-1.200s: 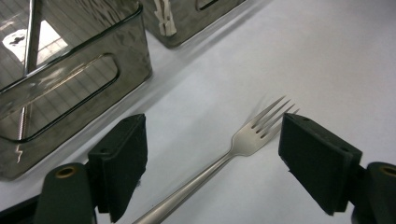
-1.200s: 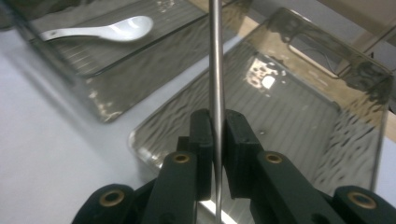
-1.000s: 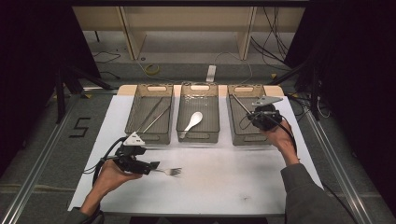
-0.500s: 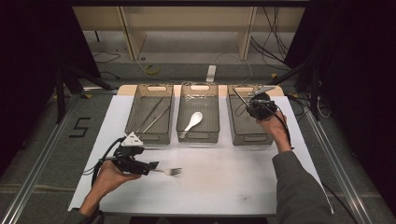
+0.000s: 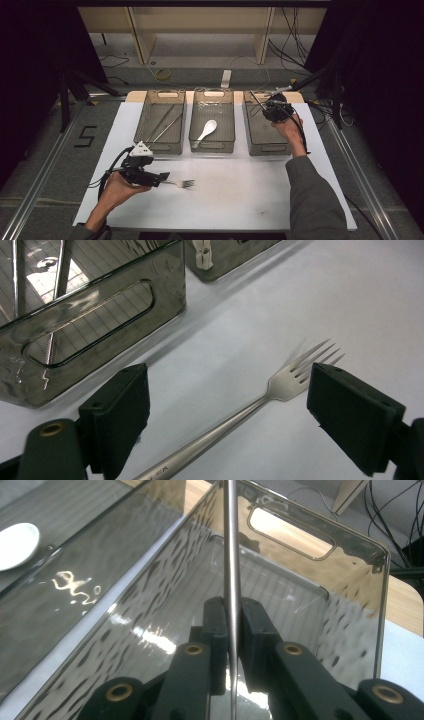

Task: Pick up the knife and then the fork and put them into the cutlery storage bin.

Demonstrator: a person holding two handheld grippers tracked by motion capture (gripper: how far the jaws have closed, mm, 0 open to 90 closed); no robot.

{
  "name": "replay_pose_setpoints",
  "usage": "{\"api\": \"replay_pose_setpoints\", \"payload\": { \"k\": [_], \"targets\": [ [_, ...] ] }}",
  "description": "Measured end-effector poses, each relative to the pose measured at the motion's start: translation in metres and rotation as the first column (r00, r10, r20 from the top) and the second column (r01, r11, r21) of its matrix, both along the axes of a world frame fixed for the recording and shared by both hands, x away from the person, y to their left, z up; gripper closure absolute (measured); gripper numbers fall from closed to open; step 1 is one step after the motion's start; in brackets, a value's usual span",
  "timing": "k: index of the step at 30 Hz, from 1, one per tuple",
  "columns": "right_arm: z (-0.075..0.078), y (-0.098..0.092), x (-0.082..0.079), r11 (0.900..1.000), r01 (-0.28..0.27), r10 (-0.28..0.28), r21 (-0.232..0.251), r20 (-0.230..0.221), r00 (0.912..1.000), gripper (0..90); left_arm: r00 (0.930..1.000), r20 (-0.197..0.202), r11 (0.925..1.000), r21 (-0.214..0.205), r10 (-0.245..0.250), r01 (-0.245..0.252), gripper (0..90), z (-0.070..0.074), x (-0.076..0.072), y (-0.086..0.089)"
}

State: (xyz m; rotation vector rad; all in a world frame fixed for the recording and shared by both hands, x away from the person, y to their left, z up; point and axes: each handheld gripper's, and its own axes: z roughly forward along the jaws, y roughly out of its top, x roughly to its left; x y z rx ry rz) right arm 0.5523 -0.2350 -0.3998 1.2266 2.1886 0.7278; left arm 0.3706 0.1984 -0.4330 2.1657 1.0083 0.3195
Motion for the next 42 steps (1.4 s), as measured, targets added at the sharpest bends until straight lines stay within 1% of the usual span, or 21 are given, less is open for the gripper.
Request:
{"api": "replay_pose_setpoints", "payload": {
  "k": [1,4,7,8,9,11,12,13,15,17,21,23,25,27,30,33,35,37,38,40,42],
  "targets": [
    [-0.001,0.000,0.002,1.0000,-0.001,0.001,-0.005,-0.004,1.0000,83.2,1.0000,0.000,1.0000,0.002,0.000,0.000,16.8,0.000,0.000,0.000],
    [-0.004,0.002,0.006,1.0000,0.004,-0.004,0.002,-0.016,0.9999,83.1,1.0000,-0.002,0.9999,0.016,-0.004,0.004,16.9,-0.001,0.000,0.000],
    [-0.010,0.004,0.008,0.9999,0.003,-0.003,-0.010,-0.033,0.9994,82.5,1.0000,-0.003,0.9999,0.015,-0.006,0.006,16.9,-0.001,0.000,-0.001],
    [-0.011,0.005,0.008,0.9998,0.004,-0.004,-0.019,-0.038,0.9993,81.7,1.0000,-0.003,0.9998,0.017,-0.007,0.007,16.8,-0.001,0.000,-0.001],
    [-0.013,0.006,0.009,0.9997,0.007,-0.008,-0.023,-0.035,0.9994,78.3,1.0000,-0.002,0.9998,0.017,-0.007,0.008,16.9,-0.001,0.000,-0.001],
    [-0.011,0.006,0.008,0.9996,0.008,-0.007,0.028,-0.018,0.9998,68.7,1.0000,-0.003,0.9998,0.017,-0.007,0.007,16.9,-0.001,0.000,-0.001],
    [-0.008,0.006,0.007,0.9989,0.004,-0.003,0.047,-0.011,0.9999,66.0,1.0000,-0.002,0.9998,0.017,-0.006,0.006,16.9,-0.001,0.000,-0.001],
    [-0.005,0.008,0.005,0.9988,-0.014,0.014,0.046,-0.002,0.9999,63.5,1.0000,-0.003,0.9998,0.019,-0.006,0.006,16.9,-0.002,0.000,-0.001],
    [-0.001,0.010,0.003,0.9983,-0.039,0.040,0.044,-0.007,0.9992,56.9,0.9999,-0.005,0.9995,0.030,-0.010,0.010,16.9,-0.002,0.000,-0.001],
    [0.001,0.010,0.000,0.9981,-0.045,0.045,0.042,-0.002,0.9990,52.3,0.9999,-0.011,0.9993,0.036,-0.010,0.011,16.9,-0.002,0.001,-0.002],
    [0.005,0.007,-0.008,0.9950,-0.054,0.056,0.084,-0.018,0.9983,44.6,0.9999,-0.010,0.9992,0.038,-0.010,0.011,16.9,-0.003,0.001,-0.002],
    [0.007,0.005,-0.013,0.9905,-0.062,0.064,0.123,-0.013,0.9979,42.2,0.9999,-0.013,0.9992,0.038,-0.009,0.010,16.9,-0.003,0.002,-0.002],
    [0.008,0.002,-0.020,0.9871,-0.065,0.067,0.146,-0.010,0.9977,39.0,0.9997,-0.023,0.9990,0.044,-0.007,0.008,16.8,-0.004,0.002,-0.002],
    [0.010,0.000,-0.028,0.9812,-0.078,0.081,0.177,-0.012,0.9966,37.3,0.9994,-0.033,0.9983,0.057,-0.008,0.010,16.9,-0.005,0.003,-0.002],
    [0.013,0.001,-0.047,0.9737,-0.107,0.108,0.201,0.009,0.9941,35.3,0.9994,-0.034,0.9980,0.063,-0.009,0.011,16.9,-0.005,0.004,-0.002],
    [0.012,0.004,-0.071,0.9633,-0.161,0.157,0.215,0.033,0.9870,33.1,0.9994,-0.035,0.9986,0.053,-0.004,0.006,16.9,-0.004,0.004,-0.002],
    [0.011,0.005,-0.088,0.9516,-0.197,0.191,0.236,0.047,0.9804,32.2,0.9993,-0.038,0.9985,0.054,-0.003,0.005,16.9,-0.004,0.004,-0.002],
    [0.009,0.005,-0.102,0.9322,-0.234,0.228,0.276,0.055,0.9720,31.6,0.9992,-0.041,0.9983,0.057,-0.006,0.008,16.9,-0.004,0.005,-0.003],
    [0.007,0.005,-0.108,0.9262,-0.243,0.236,0.288,0.060,0.9699,31.4,0.9992,-0.040,0.9980,0.062,-0.008,0.011,16.9,-0.004,0.005,-0.003],
    [0.005,0.004,-0.120,0.9204,-0.256,0.244,0.296,0.076,0.9667,31.1,0.9990,-0.044,0.9975,0.069,-0.010,0.013,17.0,-0.004,0.005,-0.004],
    [0.004,0.003,-0.131,0.9088,-0.271,0.253,0.318,0.096,0.9627,31.0,0.9988,-0.047,0.9966,0.081,-0.012,0.016,17.1,-0.005,0.006,-0.004]
  ]
}}
